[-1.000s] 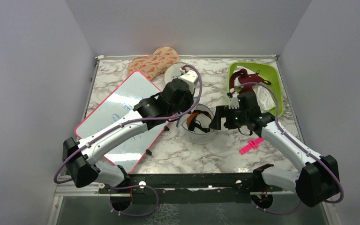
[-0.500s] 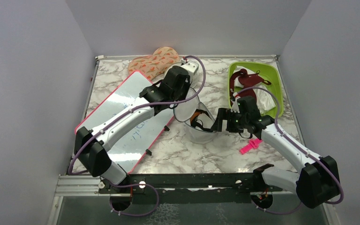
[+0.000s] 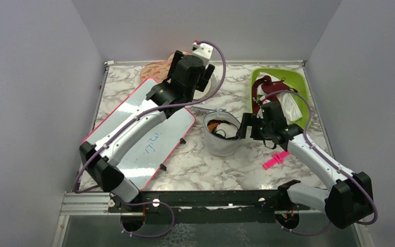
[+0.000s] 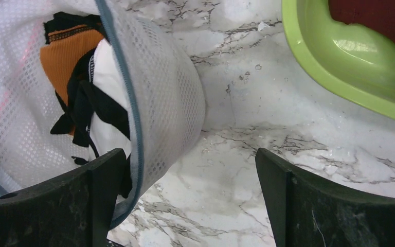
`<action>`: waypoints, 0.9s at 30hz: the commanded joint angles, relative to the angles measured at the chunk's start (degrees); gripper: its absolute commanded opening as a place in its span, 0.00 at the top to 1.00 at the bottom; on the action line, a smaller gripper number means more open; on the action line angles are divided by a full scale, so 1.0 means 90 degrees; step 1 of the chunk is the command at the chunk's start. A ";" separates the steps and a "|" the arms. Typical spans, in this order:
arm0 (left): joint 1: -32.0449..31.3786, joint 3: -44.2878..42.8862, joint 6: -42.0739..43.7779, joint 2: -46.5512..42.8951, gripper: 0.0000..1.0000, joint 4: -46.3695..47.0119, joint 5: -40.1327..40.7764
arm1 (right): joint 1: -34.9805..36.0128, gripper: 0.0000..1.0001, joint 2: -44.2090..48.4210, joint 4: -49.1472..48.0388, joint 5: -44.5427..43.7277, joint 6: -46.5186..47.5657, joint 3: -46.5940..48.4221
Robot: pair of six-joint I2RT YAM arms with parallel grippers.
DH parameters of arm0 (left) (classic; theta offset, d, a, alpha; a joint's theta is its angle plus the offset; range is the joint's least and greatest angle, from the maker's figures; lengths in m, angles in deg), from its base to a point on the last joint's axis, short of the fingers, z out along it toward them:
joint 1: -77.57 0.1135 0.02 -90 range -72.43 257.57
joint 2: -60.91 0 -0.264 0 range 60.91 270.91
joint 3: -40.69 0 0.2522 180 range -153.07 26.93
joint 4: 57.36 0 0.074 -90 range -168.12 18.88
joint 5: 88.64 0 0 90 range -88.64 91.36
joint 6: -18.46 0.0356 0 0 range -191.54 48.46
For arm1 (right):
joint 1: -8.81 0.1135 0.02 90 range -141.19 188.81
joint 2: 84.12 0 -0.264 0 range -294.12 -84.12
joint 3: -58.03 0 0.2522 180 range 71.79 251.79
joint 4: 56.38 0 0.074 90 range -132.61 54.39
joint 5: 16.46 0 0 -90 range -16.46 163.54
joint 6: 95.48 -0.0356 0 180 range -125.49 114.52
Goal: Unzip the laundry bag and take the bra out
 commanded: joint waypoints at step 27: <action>-0.0007 0.4560 -0.3959 -0.0700 0.30 0.3418 -0.4096 | 0.0048 0.44 -0.0065 -0.0339 0.3039 0.1156 0.0946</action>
